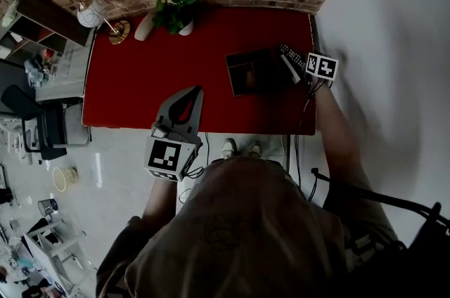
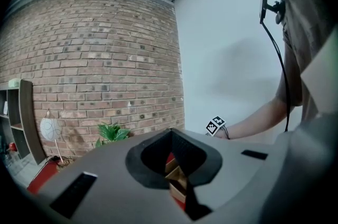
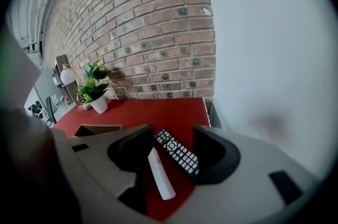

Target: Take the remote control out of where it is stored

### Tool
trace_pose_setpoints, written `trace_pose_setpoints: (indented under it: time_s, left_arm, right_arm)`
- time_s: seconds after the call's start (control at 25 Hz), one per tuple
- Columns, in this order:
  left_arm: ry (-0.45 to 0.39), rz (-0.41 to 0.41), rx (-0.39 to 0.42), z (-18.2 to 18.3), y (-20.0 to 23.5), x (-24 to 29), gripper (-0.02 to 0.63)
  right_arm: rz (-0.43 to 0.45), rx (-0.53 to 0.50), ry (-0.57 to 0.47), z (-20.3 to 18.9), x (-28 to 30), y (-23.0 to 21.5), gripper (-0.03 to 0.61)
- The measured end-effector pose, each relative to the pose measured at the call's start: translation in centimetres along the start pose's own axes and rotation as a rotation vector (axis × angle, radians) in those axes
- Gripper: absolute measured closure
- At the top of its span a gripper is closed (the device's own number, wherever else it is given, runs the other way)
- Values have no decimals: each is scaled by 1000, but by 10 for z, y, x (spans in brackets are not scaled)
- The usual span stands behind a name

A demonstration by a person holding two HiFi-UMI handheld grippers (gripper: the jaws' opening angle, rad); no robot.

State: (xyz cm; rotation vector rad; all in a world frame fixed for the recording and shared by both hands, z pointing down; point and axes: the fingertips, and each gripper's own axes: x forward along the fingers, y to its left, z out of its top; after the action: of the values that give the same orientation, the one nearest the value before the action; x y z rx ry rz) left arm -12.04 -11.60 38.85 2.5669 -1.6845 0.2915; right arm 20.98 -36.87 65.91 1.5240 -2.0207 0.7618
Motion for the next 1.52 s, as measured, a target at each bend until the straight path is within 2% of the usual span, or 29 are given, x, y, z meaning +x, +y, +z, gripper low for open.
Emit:
trace_pose_setpoints:
  time_s: [0.2,0.44,0.76,0.92,1.16,1.2,1.28,1.36,1.44,1.52]
  left_arm:
    - [-12,-5,4,3,2,4,603]
    - [-33,-22,9,10,3,14,603]
    - [-85,-37,-2,22,1,23,603]
    - [-98,-39,-2,29,-1,26,603]
    - [-95,-55,36,37,-12,30,603]
    - [-98,-58,35,39,-13,30,603]
    - [-102,-61,35,42,-14,31,603]
    - [-104,-62,38,44,-13,30,603]
    - [-107,-60,37,45,-13,28,603]
    - [-112,-57,34,47,-12,27,603]
  right_arm:
    - [70,-59,-142,47,-40,26,362]
    - [204,-148,-388,104,-114,78,362]
    - [308,-227,-572,132,-201,128,362]
    - [320,-317,-651,142,-242,150,362]
    - [276,-380,-785,138,-297,167,365]
    - [274,-385,-799,136,-304,170,377]
    - [273,-387,-820,132,-316,175,445]
    - [277,-387,-826,128,-325,178,474]
    - [278,-392,-825,123,-330,179,536]
    - [278,-400,-821,119,-334,180,566]
